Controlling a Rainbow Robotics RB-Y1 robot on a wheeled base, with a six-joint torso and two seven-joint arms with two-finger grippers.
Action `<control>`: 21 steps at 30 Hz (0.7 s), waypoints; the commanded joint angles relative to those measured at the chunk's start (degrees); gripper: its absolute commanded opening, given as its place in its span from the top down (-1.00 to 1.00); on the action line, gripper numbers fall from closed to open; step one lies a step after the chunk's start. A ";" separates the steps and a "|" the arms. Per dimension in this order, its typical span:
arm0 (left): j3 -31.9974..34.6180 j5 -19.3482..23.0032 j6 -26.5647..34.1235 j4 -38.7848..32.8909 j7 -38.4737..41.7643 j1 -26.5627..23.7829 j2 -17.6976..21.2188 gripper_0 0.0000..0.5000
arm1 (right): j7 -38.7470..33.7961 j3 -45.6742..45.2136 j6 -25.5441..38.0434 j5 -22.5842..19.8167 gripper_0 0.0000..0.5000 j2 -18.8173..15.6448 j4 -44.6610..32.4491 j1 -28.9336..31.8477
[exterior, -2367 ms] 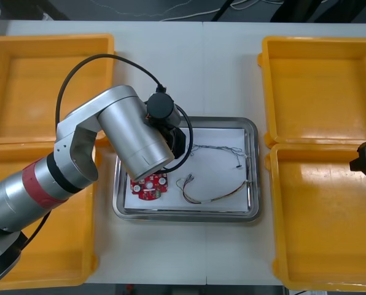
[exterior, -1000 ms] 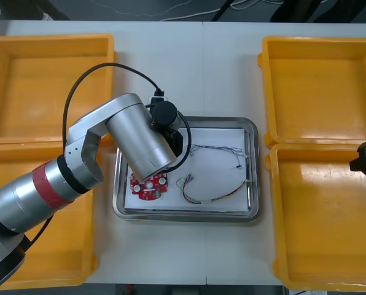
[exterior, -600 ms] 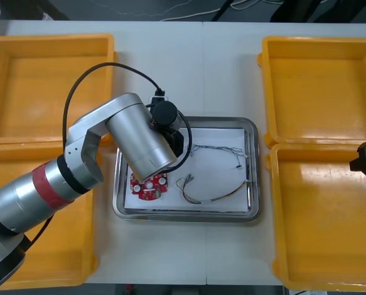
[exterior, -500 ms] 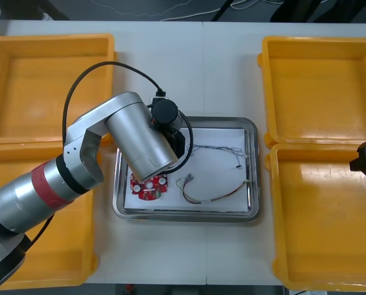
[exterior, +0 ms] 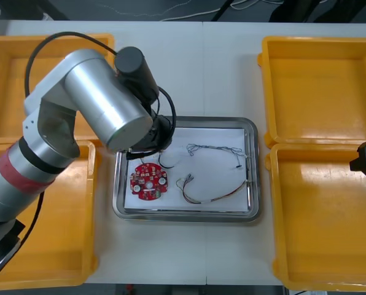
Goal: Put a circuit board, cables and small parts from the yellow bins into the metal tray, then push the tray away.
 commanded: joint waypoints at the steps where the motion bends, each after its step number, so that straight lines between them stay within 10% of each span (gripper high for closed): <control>1: 6.08 6.06 2.79 -3.94 -5.73 -2.30 6.54 -1.00 | 1.89 -1.70 -0.34 0.23 -1.00 0.18 -1.60 0.68; 11: 14.95 17.75 9.03 -6.23 -11.10 -1.95 16.38 -1.00 | 1.45 0.76 -0.08 -0.82 -1.00 -0.09 -2.65 0.33; 21: 21.02 20.38 5.78 -9.04 -13.38 4.38 24.91 -1.00 | 3.04 5.60 2.12 -2.49 -1.00 -0.09 -5.03 -3.10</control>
